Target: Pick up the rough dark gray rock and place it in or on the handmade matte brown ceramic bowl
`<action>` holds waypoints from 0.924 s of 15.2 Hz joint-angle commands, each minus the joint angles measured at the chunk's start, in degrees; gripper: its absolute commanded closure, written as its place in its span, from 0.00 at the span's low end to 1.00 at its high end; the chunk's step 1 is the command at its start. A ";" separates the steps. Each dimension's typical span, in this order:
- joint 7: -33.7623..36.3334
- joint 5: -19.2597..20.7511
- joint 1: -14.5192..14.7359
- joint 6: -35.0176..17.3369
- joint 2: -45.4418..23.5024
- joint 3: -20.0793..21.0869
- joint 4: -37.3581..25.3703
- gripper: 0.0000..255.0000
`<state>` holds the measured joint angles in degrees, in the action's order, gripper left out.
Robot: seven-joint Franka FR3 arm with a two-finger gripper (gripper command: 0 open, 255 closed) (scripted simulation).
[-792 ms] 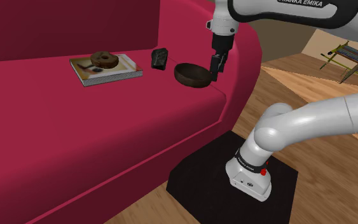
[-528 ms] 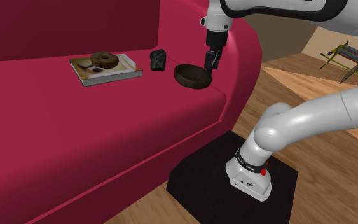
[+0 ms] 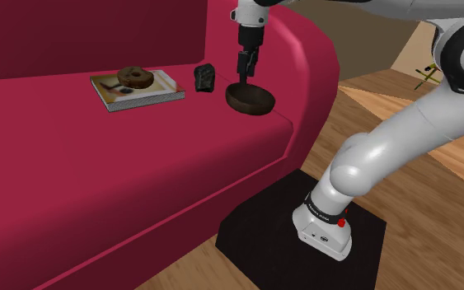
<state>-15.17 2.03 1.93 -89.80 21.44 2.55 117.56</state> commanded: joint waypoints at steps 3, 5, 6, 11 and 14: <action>-2.67 -0.64 0.61 0.02 -8.30 -0.09 -9.03 0.00; -3.92 -0.99 0.88 0.41 -12.65 -0.02 -14.11 0.00; -4.54 -1.16 1.01 0.72 -14.86 0.03 -16.80 0.00; -7.23 -1.91 1.61 3.43 -25.86 0.54 -31.26 0.00; -7.26 -1.95 1.59 0.87 -25.07 0.53 -27.92 0.00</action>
<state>-22.32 0.11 3.53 -88.19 -3.47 3.08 89.11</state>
